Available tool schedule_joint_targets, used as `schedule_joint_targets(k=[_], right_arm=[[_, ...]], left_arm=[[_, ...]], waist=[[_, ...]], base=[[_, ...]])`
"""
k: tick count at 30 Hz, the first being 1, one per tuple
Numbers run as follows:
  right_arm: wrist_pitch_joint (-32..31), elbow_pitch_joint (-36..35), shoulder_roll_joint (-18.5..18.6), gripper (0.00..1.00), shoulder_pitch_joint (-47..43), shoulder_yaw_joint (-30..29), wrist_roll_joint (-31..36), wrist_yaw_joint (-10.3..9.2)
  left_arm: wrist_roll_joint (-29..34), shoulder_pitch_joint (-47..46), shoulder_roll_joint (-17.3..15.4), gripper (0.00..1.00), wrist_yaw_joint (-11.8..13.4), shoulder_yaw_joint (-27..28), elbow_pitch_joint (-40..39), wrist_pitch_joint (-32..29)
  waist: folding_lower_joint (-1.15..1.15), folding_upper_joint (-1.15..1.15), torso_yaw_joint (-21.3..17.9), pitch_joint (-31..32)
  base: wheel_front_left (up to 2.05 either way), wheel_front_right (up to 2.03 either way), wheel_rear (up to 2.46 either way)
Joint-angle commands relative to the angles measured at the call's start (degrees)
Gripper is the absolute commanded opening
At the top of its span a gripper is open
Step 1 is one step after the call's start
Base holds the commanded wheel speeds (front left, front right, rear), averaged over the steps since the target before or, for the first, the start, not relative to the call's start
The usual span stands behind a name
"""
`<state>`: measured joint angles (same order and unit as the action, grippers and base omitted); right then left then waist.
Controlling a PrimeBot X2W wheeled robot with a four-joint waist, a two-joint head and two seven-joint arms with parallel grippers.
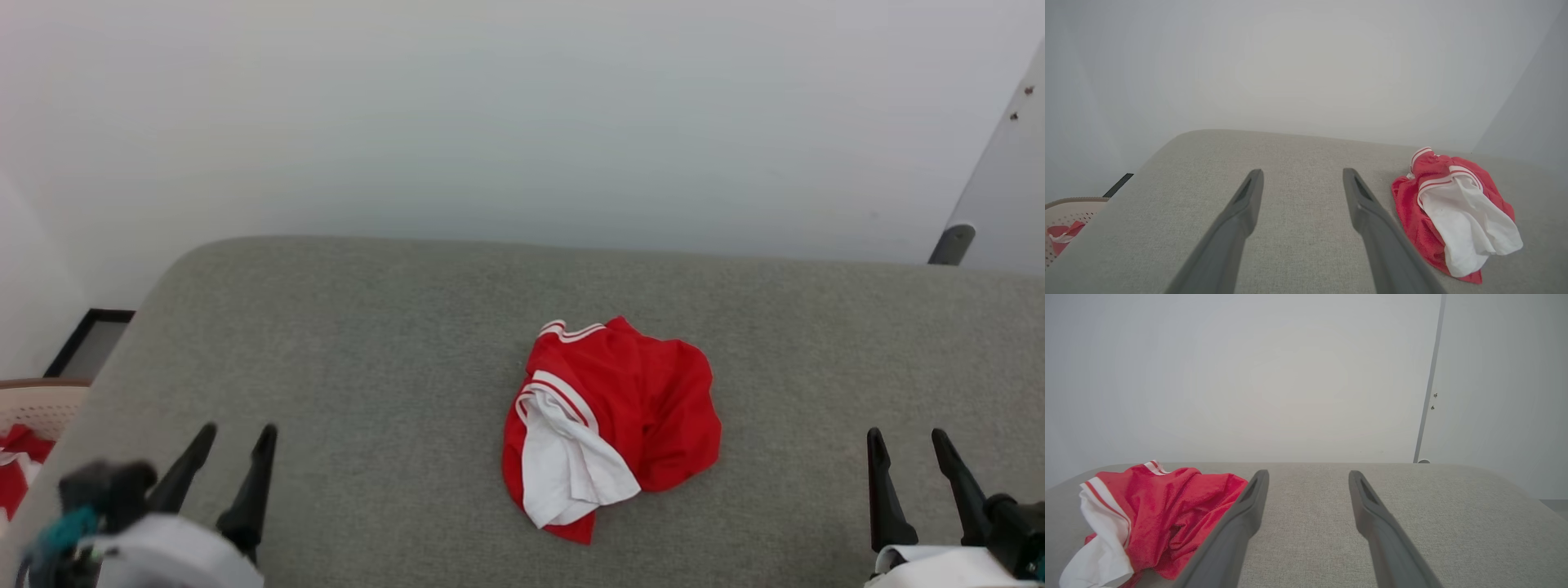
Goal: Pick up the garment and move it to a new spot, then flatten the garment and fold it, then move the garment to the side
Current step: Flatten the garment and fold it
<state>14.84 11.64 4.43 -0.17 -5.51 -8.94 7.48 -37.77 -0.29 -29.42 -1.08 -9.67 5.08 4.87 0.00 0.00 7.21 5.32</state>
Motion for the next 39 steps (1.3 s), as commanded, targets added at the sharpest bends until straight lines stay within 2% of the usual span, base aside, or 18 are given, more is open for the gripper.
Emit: schedule_joint_targets(k=[1,6,13,21,29,39], right_arm=[[0.2,0.0,0.2,1.00,0.6,-0.1,0.3,0.02],[0.3,0.2,0.6,1.00,2.4,0.1,0.3,0.02],[0.3,0.8,0.5,1.00,4.8,0.4,0.3,0.02],[0.4,1.0,0.0,1.00,6.4,1.0,0.6,0.02],[0.4,0.7,-0.5,1.00,6.9,1.2,0.6,0.02],[0.4,0.1,-0.9,1.00,9.1,1.6,0.4,0.02]], left_arm=[[-0.2,-1.0,-0.5,1.00,-0.1,-0.3,-0.6,-1.1],[-3.0,-6.1,-1.7,1.00,0.8,-2.2,-4.9,-12.4],[-9.1,-14.2,-0.9,1.00,3.0,-6.2,-10.4,-30.2],[-11.9,-23.1,0.5,1.00,5.4,-12.1,-9.6,-45.5],[-12.3,-27.5,2.9,1.00,8.6,-16.7,-7.6,-54.4],[-9.4,-31.5,4.5,1.00,8.9,-19.3,-0.8,-54.8]], waist=[[0.00,0.00,-0.6,-0.6],[0.00,0.00,-2.3,-2.2],[0.00,0.00,-4.8,-3.7],[0.00,0.00,-7.0,-4.5],[0.00,0.00,-9.4,-5.7],[0.00,0.00,-12.1,-10.1]], base=[[0.00,0.00,0.00],[0.00,0.00,0.00],[0.00,0.00,0.00],[0.00,0.00,0.00],[0.00,0.00,0.00],[0.00,0.00,0.00]])
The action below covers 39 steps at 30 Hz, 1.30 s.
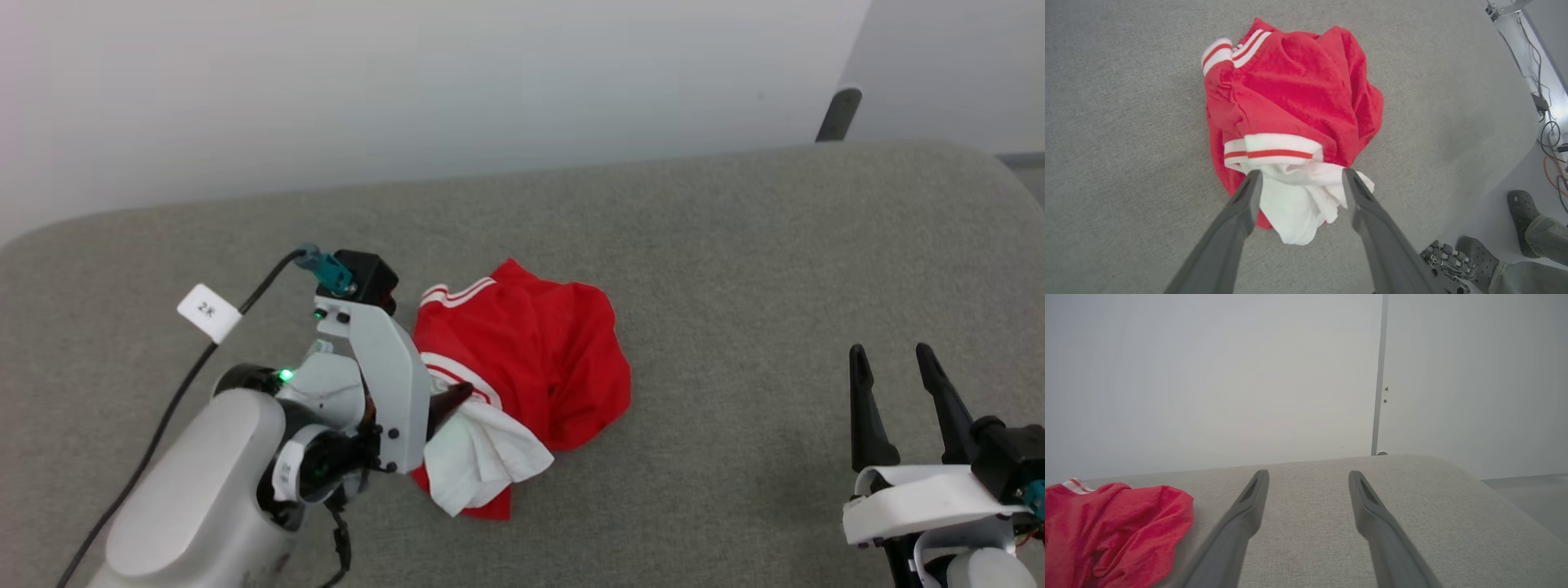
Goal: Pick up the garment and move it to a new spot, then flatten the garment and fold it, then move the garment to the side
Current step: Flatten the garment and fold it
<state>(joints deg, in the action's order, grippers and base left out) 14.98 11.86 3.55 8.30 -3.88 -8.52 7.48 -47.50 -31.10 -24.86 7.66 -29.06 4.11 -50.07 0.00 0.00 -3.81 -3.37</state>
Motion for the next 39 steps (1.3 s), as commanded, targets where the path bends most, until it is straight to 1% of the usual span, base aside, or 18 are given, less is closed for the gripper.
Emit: schedule_joint_targets(k=[1,6,11,12,13,14,15,16,24,28,33,39], right_arm=[[0.3,-0.3,-0.1,1.00,0.9,0.1,0.0,0.02],[0.3,-0.4,-0.3,1.00,2.0,0.2,0.0,0.02],[0.3,-0.2,-0.5,1.00,2.6,0.1,-0.3,0.02],[0.3,-0.2,-0.5,1.00,2.7,0.0,-0.3,0.02],[0.3,-0.2,-0.5,1.00,2.8,-0.1,-0.3,0.02],[0.3,-0.1,-0.5,1.00,2.8,-0.2,-0.3,0.02],[0.3,-0.1,-0.5,1.00,2.9,-0.3,-0.2,0.02],[0.3,0.0,-0.5,1.00,3.0,-0.4,-0.1,0.02],[0.3,0.1,-0.6,1.00,2.7,-0.5,0.5,0.02],[0.3,0.2,-0.6,1.00,2.2,-0.7,0.6,0.02],[0.3,0.1,-0.6,1.00,1.8,-1.0,0.9,0.02],[0.2,0.3,0.0,1.00,1.6,-1.0,0.9,0.02]], left_arm=[[0.5,-1.0,0.0,1.00,0.1,-0.1,0.9,0.3],[1.7,-2.2,0.1,1.00,0.0,-0.4,5.1,1.3],[1.7,-2.4,0.1,1.00,-0.1,-1.3,8.1,0.2],[1.6,-2.5,0.1,0.79,-0.2,-1.3,8.3,0.0],[1.5,-2.6,0.1,0.52,-0.2,-1.3,8.5,-0.1],[1.4,-2.7,0.0,0.37,-0.1,-1.2,8.6,-0.2],[1.2,-2.8,0.0,0.16,-0.2,-1.2,8.5,-0.4],[1.1,-2.8,0.0,0.00,-0.3,-1.3,8.4,-0.7],[0.6,-3.5,-0.8,0.00,-0.6,-1.2,6.6,-1.7],[0.4,-3.7,-2.0,0.00,-0.8,-0.7,4.8,-2.2],[0.6,-2.9,-5.6,0.00,-0.6,0.6,1.8,-2.9],[1.7,-1.2,-11.7,0.00,-1.1,2.6,-0.7,-2.8]], waist=[[0.00,0.00,-1.3,-1.9],[0.00,0.00,-2.3,-3.9],[0.00,0.00,-2.7,-4.8],[0.00,0.00,-2.7,-4.8],[0.00,0.00,-2.6,-4.9],[0.00,0.00,-2.6,-4.9],[0.00,0.00,-2.5,-4.9],[0.00,0.00,-2.3,-4.9],[0.00,0.00,-1.0,-4.4],[0.00,0.00,-0.1,-3.9],[0.00,0.00,1.1,-3.6],[0.00,0.00,2.5,-3.9]], base=[[0.00,0.00,0.00],[0.00,0.00,0.00],[0.00,0.00,0.00],[0.00,0.00,0.00],[0.00,0.00,0.00],[0.00,0.00,0.00],[0.00,0.00,0.00],[0.00,0.00,0.00],[0.00,0.00,0.00],[0.00,0.00,0.00],[0.00,0.00,0.00],[0.00,0.00,0.00]])
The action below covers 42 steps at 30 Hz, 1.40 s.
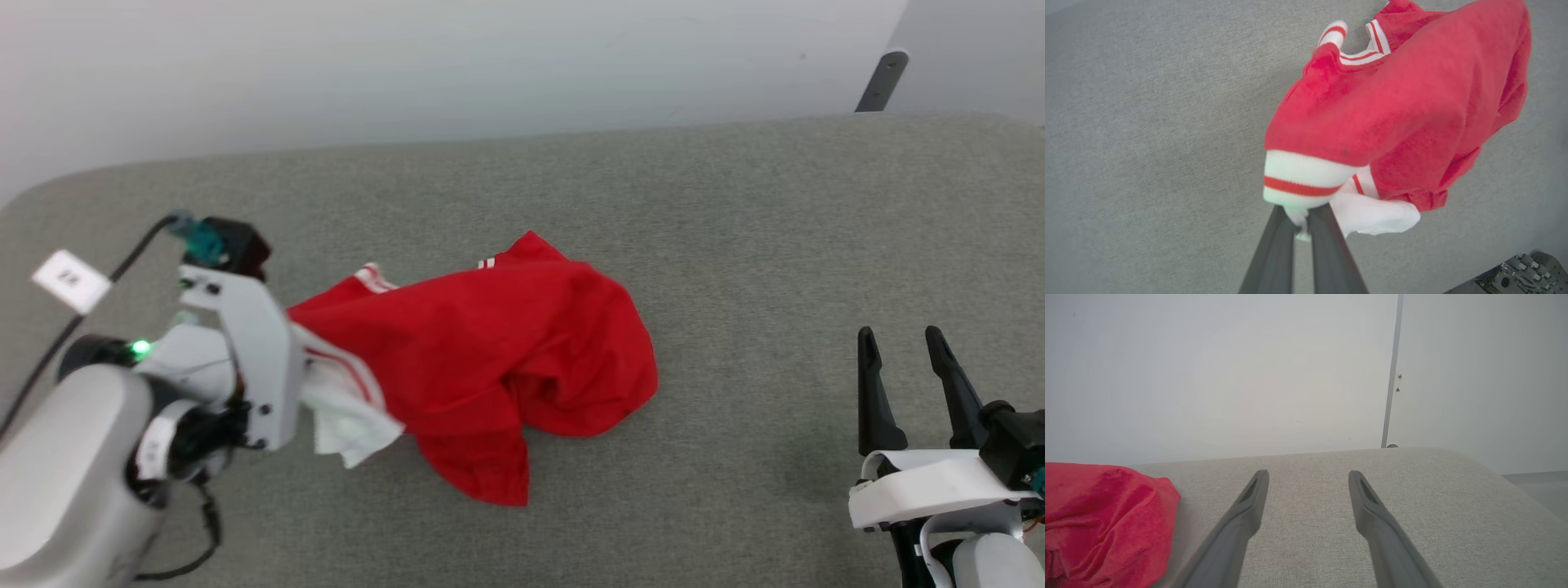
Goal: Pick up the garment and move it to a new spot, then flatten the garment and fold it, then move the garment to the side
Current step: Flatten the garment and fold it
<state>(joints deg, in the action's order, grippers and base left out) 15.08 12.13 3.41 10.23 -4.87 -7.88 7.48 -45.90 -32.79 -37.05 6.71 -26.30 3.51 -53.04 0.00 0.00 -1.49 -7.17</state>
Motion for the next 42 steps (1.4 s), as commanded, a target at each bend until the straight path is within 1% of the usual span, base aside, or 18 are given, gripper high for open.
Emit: schedule_joint_targets(k=[1,4,6,8,10,14,21,23,24,25,26,27,31,35,42], right_arm=[[0.1,0.1,0.4,1.00,-0.3,0.1,0.2,0.02],[0.1,0.1,0.4,1.00,-0.4,0.1,0.4,0.02],[0.1,0.3,0.8,1.00,-0.2,0.2,0.2,0.02],[0.1,0.3,0.8,1.00,-0.1,0.5,0.3,0.02],[0.1,0.4,1.0,1.00,0.2,0.7,0.2,0.02],[0.1,0.3,1.0,1.00,0.4,1.1,0.3,0.02],[0.1,0.8,1.2,1.00,0.8,2.1,0.1,0.02],[0.1,1.0,1.2,1.00,0.6,2.2,0.2,0.02],[0.1,1.0,1.2,1.00,0.5,2.3,0.2,0.02],[0.1,1.1,1.3,1.00,0.4,2.4,0.2,0.02],[0.1,1.2,1.3,1.00,0.2,2.4,0.3,0.02],[0.1,1.2,1.4,1.00,0.0,2.3,0.3,0.02],[0.1,1.9,1.9,1.00,-0.9,2.5,0.0,0.02],[0.1,2.3,2.3,1.00,-1.6,2.8,-0.3,0.02],[0.1,3.3,2.9,1.00,-2.9,4.5,-1.1,0.02]], left_arm=[[0.1,0.9,-0.4,0.00,-0.1,0.2,-0.1,0.3],[1.1,2.2,-3.1,0.00,-0.4,0.8,0.8,1.1],[1.7,3.2,-4.2,0.00,0.0,1.2,2.3,1.8],[2.5,3.9,-5.3,0.00,-0.4,1.2,4.0,2.8],[2.9,4.8,-5.9,0.00,-0.2,1.3,6.2,3.7],[3.4,5.7,-5.9,0.00,-0.6,1.2,10.6,5.8],[2.1,5.9,-2.8,0.00,-2.1,1.1,18.3,9.9],[1.6,5.5,-1.8,0.21,-2.7,1.4,20.0,11.4],[1.2,5.3,-1.3,0.28,-2.9,1.6,20.8,12.0],[1.0,5.3,-0.9,0.46,-3.2,1.7,21.4,12.6],[0.8,5.2,-0.6,0.92,-3.5,1.8,22.0,13.1],[0.6,5.1,-0.3,1.00,-3.7,1.8,22.4,13.5],[0.6,5.1,0.4,1.00,-3.9,1.5,23.2,14.0],[0.3,5.4,0.7,1.00,-3.6,1.7,22.5,14.8],[-0.1,7.8,0.0,1.00,-3.0,2.9,17.4,17.7]], waist=[[0.00,0.00,0.4,-0.1],[0.00,0.00,0.9,-0.3],[0.00,0.00,1.1,-0.4],[0.00,0.00,1.2,-0.5],[0.00,0.00,1.2,-0.8],[0.00,0.00,1.1,-1.2],[0.00,0.00,0.8,-1.5],[0.00,0.00,0.9,-1.3],[0.00,0.00,1.0,-1.2],[0.00,0.00,1.0,-1.0],[0.00,0.00,1.2,-0.8],[0.00,0.00,1.4,-0.5],[0.00,0.00,2.5,1.0],[0.00,0.00,3.9,2.9],[0.00,0.00,6.6,6.7]], base=[[0.00,0.00,0.00],[0.00,0.00,0.00],[0.00,0.00,0.00],[0.00,0.00,0.00],[0.00,0.00,0.00],[0.00,0.00,0.00],[0.00,0.00,0.00],[0.00,0.00,0.00],[0.00,0.00,0.00],[0.00,0.00,0.00],[0.00,0.00,0.00],[0.00,0.00,0.00],[0.00,0.00,0.00],[0.00,0.00,0.00],[0.00,0.00,0.00]])
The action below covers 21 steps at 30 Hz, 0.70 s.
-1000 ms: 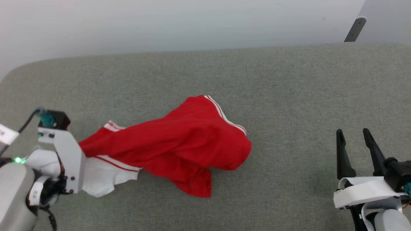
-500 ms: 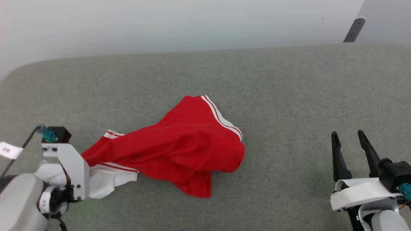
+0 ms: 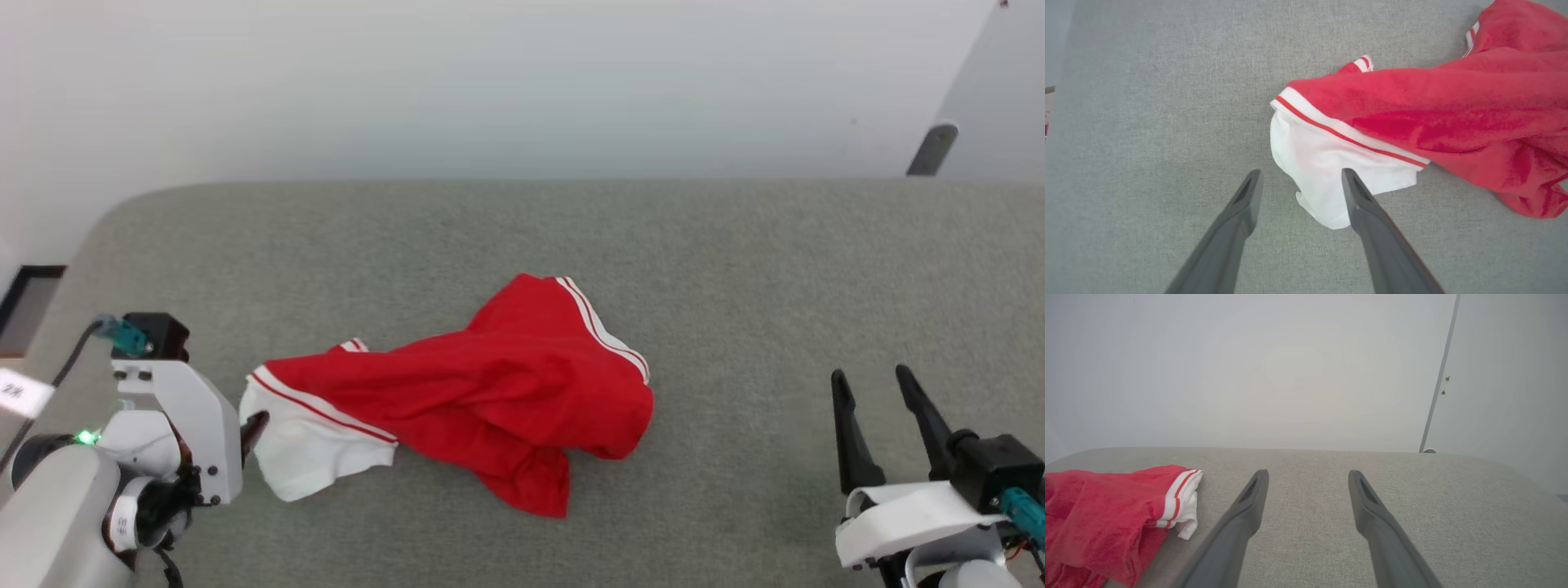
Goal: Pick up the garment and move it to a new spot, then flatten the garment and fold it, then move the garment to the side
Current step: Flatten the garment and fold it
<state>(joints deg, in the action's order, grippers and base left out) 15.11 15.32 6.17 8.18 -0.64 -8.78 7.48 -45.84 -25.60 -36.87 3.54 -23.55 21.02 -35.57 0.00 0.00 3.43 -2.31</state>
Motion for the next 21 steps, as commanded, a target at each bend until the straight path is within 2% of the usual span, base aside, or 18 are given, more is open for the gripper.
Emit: schedule_joint_targets(k=[1,5,11,21], right_arm=[[0.0,0.3,0.2,1.00,-0.8,0.5,-0.2,0.02],[-0.4,0.6,0.8,1.00,-1.1,1.6,-0.8,0.02],[-1.0,0.7,1.5,1.00,-1.3,2.4,-1.4,0.02],[-3.7,0.8,2.6,1.00,-0.5,3.7,-3.0,0.02]], left_arm=[[0.0,1.2,-0.4,1.00,0.0,0.5,-1.5,1.6],[0.8,4.3,-0.9,1.00,0.0,2.6,-7.2,9.1],[3.3,10.6,-0.6,1.00,1.5,6.6,-14.1,23.8],[6.7,22.2,1.9,1.00,5.9,12.6,-17.3,44.5]], waist=[[0.00,0.00,2.1,2.3],[0.00,0.00,4.0,3.8],[0.00,0.00,6.9,5.4],[0.00,0.00,11.3,6.7]], base=[[0.00,0.00,0.00],[0.00,0.00,0.00],[0.00,0.00,0.00],[0.00,0.00,0.00]])
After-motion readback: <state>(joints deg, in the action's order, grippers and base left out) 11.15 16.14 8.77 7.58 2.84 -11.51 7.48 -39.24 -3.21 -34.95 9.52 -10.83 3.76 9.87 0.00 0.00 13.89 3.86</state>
